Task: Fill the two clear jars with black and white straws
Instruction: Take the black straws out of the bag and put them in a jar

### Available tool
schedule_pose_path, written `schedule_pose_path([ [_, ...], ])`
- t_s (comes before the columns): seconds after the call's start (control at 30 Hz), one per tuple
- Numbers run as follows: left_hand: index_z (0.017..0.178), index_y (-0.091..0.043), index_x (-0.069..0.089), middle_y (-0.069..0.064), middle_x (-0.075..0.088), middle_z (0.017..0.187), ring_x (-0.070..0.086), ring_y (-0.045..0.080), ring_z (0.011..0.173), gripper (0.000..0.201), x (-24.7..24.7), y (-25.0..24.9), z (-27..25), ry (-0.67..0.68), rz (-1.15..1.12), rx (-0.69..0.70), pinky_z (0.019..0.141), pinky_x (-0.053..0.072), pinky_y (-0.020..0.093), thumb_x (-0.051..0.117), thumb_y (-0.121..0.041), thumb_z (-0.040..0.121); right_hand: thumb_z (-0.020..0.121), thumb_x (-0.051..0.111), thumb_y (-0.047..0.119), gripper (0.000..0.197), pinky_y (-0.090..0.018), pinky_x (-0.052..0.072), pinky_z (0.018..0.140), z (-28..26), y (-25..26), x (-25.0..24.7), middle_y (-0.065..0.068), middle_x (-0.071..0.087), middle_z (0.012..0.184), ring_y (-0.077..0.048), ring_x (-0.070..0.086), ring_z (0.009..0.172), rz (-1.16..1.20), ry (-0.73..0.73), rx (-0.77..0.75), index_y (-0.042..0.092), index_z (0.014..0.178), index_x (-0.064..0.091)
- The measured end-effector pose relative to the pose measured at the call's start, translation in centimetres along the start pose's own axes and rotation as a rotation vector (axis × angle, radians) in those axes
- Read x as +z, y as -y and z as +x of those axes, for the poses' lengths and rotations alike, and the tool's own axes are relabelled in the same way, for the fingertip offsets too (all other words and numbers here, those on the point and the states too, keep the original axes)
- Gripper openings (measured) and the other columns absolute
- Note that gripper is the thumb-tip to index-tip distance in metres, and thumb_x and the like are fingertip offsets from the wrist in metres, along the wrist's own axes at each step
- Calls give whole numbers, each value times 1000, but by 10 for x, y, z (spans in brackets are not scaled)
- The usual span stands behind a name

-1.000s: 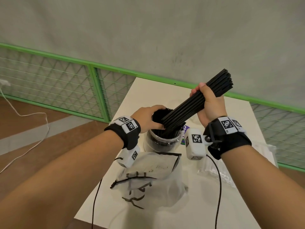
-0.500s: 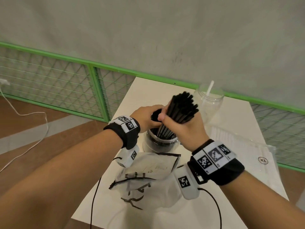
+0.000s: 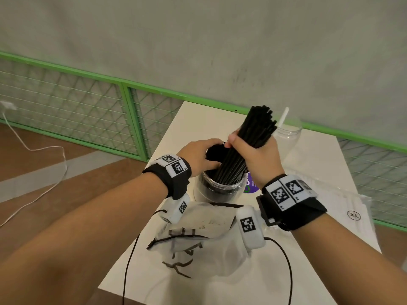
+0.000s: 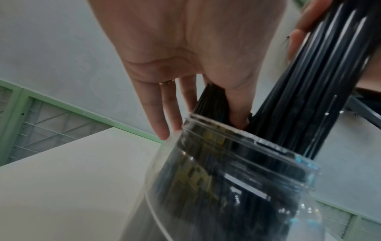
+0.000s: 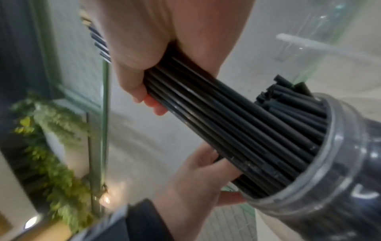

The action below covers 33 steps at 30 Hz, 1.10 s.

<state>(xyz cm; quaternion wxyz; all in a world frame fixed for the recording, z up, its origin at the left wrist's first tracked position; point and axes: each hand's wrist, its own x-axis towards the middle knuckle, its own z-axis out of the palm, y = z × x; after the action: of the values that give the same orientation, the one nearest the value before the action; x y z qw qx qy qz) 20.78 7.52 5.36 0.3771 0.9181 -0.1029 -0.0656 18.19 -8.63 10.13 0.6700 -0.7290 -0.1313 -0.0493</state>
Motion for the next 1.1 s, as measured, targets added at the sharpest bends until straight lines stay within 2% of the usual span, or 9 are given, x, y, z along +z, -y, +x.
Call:
schedule_pose_path([
  [0.17,135,-33,43,1,61,124,58,20,108,60,3,5,-5,-2,-80,-8,93,45,29,65,-20,81,82,72,18,24,-40,56,85,1,-30,12,-10,72,86,-20,69,85,-25,-76,155,0,96,64],
  [0.27,143,-32,31,-2,47,142,47,19,126,70,5,13,-11,44,-166,-53,102,36,28,62,-19,81,72,81,27,39,-48,54,89,0,-39,11,-6,71,97,-20,68,93,-91,-56,210,15,102,60],
  [0.37,147,-31,19,-3,36,149,35,17,135,84,8,16,-19,114,-260,-64,110,32,37,59,-22,73,60,85,33,68,-42,53,92,5,-32,5,-1,64,112,-17,65,102,18,6,179,38,115,45],
  [0.47,147,-22,16,-7,39,140,40,4,123,89,14,13,-25,130,-322,-12,99,31,11,63,-14,72,67,80,34,78,-31,51,91,10,-19,-5,7,55,125,-13,63,103,-9,48,11,46,128,33],
  [0.57,143,-17,21,-10,42,125,42,-7,102,85,19,10,-26,77,-303,39,83,30,-6,70,-6,74,83,69,30,54,-25,47,95,10,-15,-2,8,55,126,-7,56,106,-414,176,-187,29,132,45],
  [0.67,148,-16,10,-9,37,138,38,2,123,107,25,11,-27,57,-312,20,105,35,19,81,-27,68,87,65,18,25,-30,48,95,7,-27,3,0,63,114,-6,56,103,-621,111,-376,11,111,64],
  [0.83,150,-20,1,-20,26,136,27,-2,127,116,26,14,-27,73,-328,-15,104,27,18,82,-32,68,89,57,9,53,-10,40,91,2,-34,3,4,58,120,-3,52,101,-664,194,-384,24,138,43],
  [0.93,143,-25,18,-14,43,133,44,3,123,103,29,15,-26,41,-343,30,105,38,25,84,-26,65,93,46,18,38,-35,46,99,-2,-39,5,-8,61,123,-22,55,112,-827,297,-443,11,130,54],
  [1.1,146,-23,15,-9,44,139,46,6,124,108,32,19,-25,32,-337,28,103,41,28,78,-39,61,90,25,49,68,-37,9,118,-10,-47,0,-4,21,158,-20,26,142,-1237,518,-412,11,146,33],
])
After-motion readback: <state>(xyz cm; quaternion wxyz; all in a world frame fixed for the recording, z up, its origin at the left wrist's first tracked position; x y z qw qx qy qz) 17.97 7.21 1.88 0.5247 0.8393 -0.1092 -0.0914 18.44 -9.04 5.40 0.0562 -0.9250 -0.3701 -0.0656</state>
